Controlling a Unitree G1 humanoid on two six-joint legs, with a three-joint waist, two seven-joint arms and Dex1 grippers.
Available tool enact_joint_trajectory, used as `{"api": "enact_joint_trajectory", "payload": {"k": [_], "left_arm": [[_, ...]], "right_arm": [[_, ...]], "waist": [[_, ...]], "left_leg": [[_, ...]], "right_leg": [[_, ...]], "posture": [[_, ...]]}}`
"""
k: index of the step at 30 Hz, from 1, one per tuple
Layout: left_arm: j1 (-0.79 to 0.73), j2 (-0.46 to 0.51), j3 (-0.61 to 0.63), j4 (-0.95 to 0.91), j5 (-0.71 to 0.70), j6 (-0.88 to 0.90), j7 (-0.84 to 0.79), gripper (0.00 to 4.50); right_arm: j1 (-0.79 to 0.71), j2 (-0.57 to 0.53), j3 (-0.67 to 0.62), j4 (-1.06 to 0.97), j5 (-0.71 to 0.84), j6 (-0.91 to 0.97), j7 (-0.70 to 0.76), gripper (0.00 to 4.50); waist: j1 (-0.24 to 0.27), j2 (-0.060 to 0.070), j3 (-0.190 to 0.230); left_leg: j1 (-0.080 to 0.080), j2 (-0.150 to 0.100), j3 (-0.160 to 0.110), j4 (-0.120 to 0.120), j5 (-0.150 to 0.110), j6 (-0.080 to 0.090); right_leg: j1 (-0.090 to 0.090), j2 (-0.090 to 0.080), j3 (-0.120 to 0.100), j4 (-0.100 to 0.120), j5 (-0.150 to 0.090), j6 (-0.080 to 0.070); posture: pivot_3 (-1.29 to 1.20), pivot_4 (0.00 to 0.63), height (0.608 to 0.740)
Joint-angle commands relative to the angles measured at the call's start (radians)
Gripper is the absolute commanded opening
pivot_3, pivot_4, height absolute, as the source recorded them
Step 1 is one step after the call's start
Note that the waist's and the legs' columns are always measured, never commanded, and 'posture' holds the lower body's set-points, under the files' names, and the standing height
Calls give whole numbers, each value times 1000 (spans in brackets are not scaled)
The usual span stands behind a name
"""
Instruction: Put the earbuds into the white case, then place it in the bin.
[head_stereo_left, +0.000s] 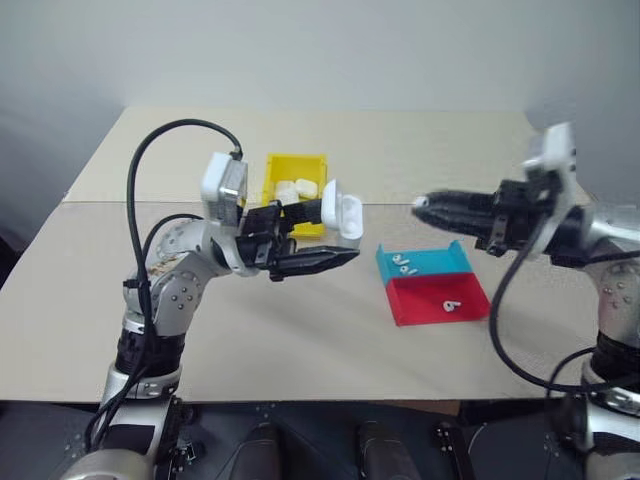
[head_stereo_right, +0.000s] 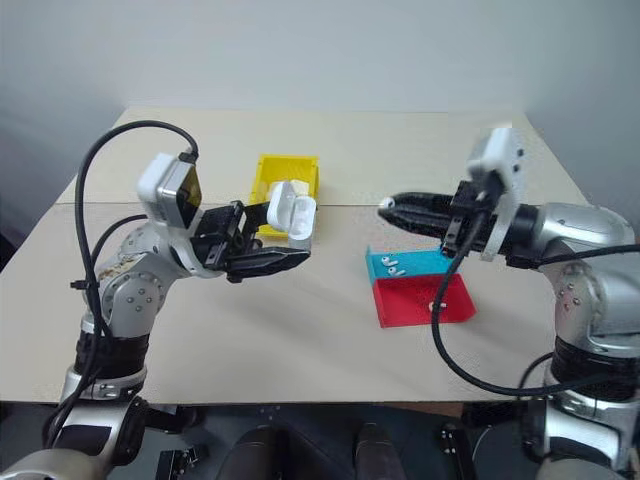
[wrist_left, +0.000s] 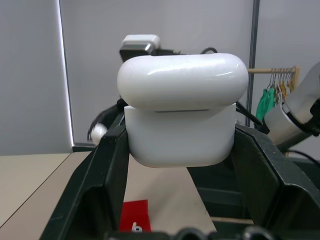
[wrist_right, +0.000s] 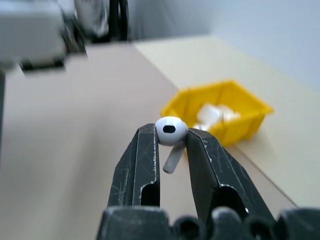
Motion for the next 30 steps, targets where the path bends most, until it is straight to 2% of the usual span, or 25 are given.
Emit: {"api": "enact_joint_trajectory", "payload": {"k": [1,7,15,22,30], "left_arm": [[-33,-9,13,-1,-26,0,-13,2775],[-38,-24,-5,17,-12,-3,-17,2775],[-45,-44,-38,54,29,-22,-38,2775],[-52,-66,-40,57,42,-25,-47,2775],[-52,-58,-31,53,42,-22,-61,2775]], "right_arm": [[-51,74,-71,-86,217,45,-128,618],[-85,137,-25,-123,398,33,-293,618],[-69,147,58,-144,504,-21,-374,618],[-28,93,121,-136,485,-46,-384,618],[13,45,137,-120,463,-105,-373,618]], "waist": [[-3,0,0],[-2,0,0],[-1,0,0],[-1,0,0],[-2,0,0]], "left_leg": [[0,0,0,0,0,0],[0,0,0,0,0,0],[0,0,0,0,0,0],[0,0,0,-1,0,0],[0,0,0,-1,0,0]], "right_leg": [[0,0,0,0,0,0],[0,0,0,0,0,0],[0,0,0,0,0,0],[0,0,0,-1,0,0],[0,0,0,-1,0,0]], "posture": [[0,150,740],[0,150,740],[0,150,740],[0,150,740],[0,150,740]]}}
